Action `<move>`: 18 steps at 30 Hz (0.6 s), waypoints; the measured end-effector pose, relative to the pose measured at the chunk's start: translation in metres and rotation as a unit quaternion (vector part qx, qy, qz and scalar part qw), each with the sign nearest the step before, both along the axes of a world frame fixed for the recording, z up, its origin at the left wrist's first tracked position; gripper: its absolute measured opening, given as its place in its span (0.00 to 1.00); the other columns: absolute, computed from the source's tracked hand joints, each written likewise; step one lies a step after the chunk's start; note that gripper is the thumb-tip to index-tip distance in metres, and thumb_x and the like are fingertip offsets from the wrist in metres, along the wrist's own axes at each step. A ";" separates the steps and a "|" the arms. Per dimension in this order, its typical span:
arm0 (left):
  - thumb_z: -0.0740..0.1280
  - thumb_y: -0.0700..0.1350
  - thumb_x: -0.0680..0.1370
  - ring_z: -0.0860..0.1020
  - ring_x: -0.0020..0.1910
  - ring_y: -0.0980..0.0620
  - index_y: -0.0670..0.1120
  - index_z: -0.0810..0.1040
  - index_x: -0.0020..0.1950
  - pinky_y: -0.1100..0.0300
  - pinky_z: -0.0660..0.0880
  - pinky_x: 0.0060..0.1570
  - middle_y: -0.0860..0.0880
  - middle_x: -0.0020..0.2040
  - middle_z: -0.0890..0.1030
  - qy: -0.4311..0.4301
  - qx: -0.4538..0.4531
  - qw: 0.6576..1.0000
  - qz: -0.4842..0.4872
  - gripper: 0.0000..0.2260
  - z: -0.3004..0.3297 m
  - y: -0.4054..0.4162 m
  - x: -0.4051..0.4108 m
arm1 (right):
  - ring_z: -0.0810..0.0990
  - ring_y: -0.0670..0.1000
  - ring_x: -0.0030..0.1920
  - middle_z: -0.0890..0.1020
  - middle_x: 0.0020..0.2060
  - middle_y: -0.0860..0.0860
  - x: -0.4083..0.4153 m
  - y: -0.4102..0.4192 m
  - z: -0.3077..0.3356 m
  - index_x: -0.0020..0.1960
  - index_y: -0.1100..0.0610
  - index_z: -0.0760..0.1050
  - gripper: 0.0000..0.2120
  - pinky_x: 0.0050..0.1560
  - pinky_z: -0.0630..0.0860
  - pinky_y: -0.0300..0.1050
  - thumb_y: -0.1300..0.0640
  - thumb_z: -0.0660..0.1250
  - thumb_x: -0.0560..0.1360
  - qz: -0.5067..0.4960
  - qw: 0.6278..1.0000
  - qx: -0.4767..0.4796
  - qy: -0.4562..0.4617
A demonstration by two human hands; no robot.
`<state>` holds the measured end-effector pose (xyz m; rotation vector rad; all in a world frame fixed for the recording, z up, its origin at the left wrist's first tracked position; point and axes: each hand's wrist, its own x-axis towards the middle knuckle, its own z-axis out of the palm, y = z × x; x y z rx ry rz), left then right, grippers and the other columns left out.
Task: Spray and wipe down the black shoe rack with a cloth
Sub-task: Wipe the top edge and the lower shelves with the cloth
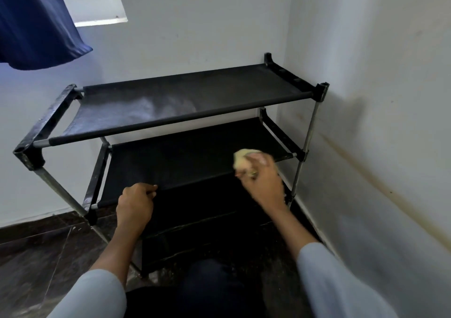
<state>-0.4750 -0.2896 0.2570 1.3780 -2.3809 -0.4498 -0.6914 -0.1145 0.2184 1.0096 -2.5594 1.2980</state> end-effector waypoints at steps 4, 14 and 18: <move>0.64 0.37 0.75 0.77 0.49 0.35 0.43 0.80 0.55 0.52 0.71 0.40 0.39 0.49 0.79 -0.053 -0.015 0.998 0.017 0.11 0.008 0.014 -0.013 | 0.78 0.55 0.55 0.74 0.60 0.52 -0.064 0.034 0.009 0.59 0.50 0.77 0.18 0.51 0.73 0.42 0.49 0.71 0.70 -0.095 0.991 -0.038 -0.088; 0.63 0.38 0.77 0.70 0.68 0.48 0.50 0.70 0.70 0.54 0.70 0.64 0.48 0.70 0.71 -0.057 0.036 0.976 -0.207 0.21 -0.004 0.055 -0.102 | 0.81 0.48 0.49 0.81 0.45 0.46 0.060 -0.004 -0.017 0.49 0.49 0.80 0.16 0.49 0.77 0.39 0.48 0.73 0.62 0.133 0.928 0.017 -0.348; 0.67 0.45 0.77 0.75 0.62 0.48 0.51 0.73 0.68 0.55 0.74 0.57 0.48 0.65 0.76 -0.047 0.039 0.980 -0.191 0.19 -0.008 0.046 -0.104 | 0.81 0.45 0.46 0.81 0.47 0.46 0.046 0.006 -0.027 0.51 0.49 0.77 0.15 0.41 0.73 0.26 0.61 0.75 0.68 -0.026 0.899 -0.229 -0.373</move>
